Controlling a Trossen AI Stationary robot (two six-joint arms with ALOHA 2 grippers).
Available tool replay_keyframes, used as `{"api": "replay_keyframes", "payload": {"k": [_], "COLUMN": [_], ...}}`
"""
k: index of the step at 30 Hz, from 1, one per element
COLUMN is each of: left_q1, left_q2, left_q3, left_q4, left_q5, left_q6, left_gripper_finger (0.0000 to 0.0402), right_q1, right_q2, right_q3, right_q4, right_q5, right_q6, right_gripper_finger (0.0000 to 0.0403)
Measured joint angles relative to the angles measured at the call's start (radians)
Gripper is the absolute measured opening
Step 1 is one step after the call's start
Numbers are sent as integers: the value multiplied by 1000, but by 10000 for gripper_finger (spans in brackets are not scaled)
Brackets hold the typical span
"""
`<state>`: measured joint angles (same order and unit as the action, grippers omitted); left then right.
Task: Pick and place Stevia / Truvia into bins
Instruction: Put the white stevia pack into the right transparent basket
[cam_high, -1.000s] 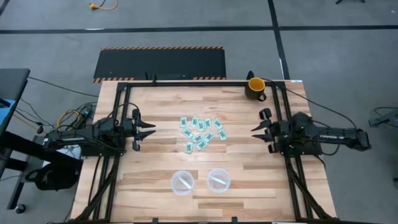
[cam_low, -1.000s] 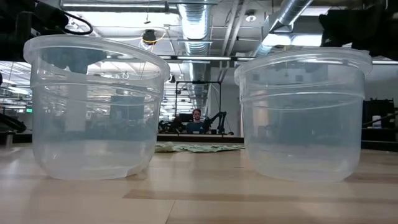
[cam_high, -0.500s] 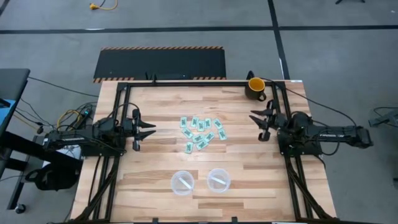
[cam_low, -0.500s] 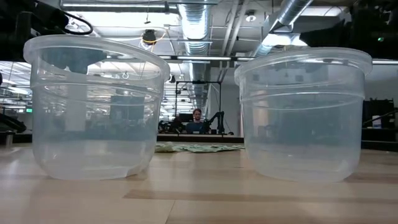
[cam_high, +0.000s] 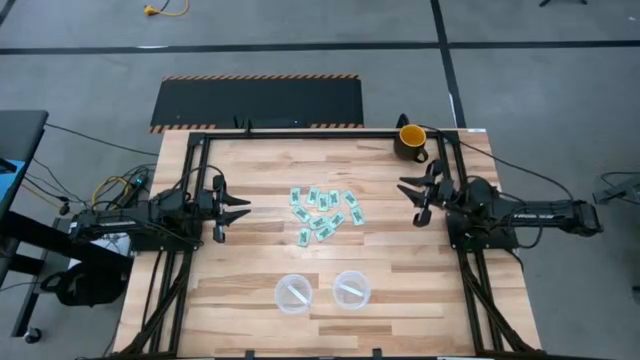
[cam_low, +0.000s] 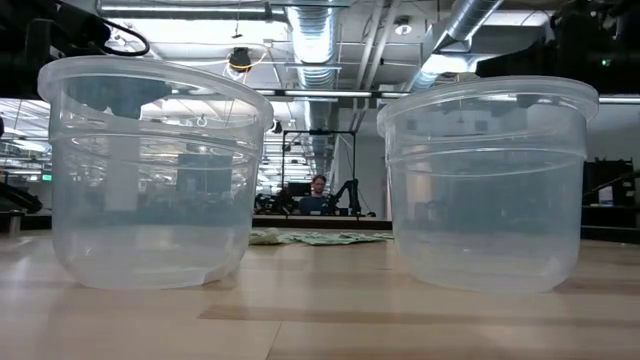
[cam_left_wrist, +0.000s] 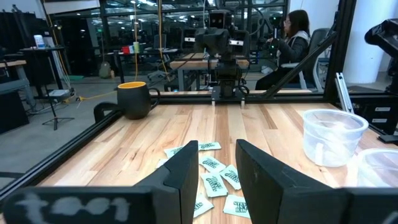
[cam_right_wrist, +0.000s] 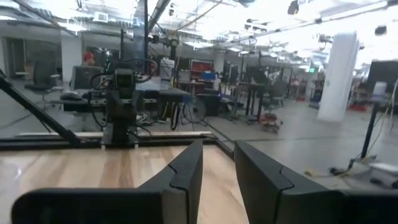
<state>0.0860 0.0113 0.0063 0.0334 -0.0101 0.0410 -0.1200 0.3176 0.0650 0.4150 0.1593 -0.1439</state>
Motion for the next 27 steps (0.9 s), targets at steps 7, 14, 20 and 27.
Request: {"api": "replay_keyframes", "payload": {"k": [7,14,20,27], "left_q1": [0,0,0,0], "left_q2": [0,0,0,0], "left_q3": [0,0,0,0], "left_q4": [0,0,0,0], "left_q5": [0,-1,-1,-1], "left_q6": [0,0,0,0], "left_gripper_finger": [98,98,98,98], "right_q1": [0,0,-42,-108], "right_q2": [93,277,483,721], "right_q3": [169,311,385,481], "right_q4": [-291,-463,-467,-515], "right_q5": [141,161,158,92], "right_q6": [13,48,40,41], "right_gripper_finger": [87,118,174,193]}}
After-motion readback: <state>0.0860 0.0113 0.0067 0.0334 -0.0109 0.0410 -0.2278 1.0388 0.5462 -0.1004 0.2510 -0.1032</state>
